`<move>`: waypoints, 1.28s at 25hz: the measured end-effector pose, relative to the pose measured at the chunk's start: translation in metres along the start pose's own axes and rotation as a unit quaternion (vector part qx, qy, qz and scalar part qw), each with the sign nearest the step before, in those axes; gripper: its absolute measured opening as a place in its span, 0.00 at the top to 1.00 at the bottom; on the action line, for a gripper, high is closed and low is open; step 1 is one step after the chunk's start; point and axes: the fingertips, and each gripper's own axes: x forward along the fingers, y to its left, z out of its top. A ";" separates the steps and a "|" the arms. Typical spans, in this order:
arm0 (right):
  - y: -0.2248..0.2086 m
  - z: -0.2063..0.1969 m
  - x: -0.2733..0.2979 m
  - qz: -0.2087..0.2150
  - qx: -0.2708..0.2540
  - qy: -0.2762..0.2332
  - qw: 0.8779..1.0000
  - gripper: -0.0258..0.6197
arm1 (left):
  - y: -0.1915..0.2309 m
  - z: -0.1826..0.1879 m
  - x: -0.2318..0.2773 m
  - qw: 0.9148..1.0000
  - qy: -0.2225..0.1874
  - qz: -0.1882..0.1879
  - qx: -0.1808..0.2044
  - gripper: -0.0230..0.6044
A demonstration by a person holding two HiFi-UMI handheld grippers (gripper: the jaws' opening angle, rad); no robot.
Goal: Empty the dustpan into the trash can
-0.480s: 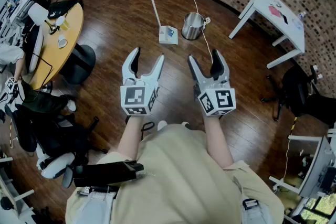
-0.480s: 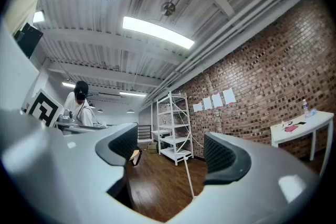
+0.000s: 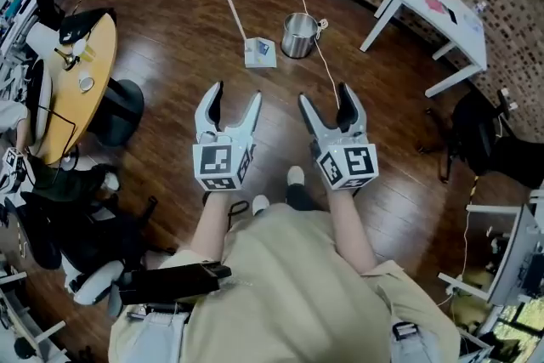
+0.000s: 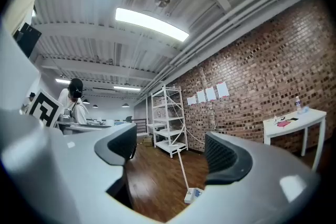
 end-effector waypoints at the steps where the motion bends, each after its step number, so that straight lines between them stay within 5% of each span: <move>1: -0.009 -0.001 0.004 -0.005 0.001 0.000 1.000 0.36 | -0.001 -0.001 0.007 1.000 0.001 0.001 0.001 0.46; 19: -0.145 0.011 0.099 0.046 0.005 -0.010 0.999 0.36 | -0.041 0.016 0.161 0.999 -0.008 0.040 0.014 0.49; 29: -0.169 -0.008 0.135 0.051 0.023 0.005 0.998 0.36 | -0.023 0.000 0.204 0.999 0.017 0.044 0.016 0.49; 32: -0.181 -0.013 0.153 0.024 0.008 0.002 1.000 0.36 | -0.012 -0.008 0.230 0.999 0.018 0.035 0.012 0.49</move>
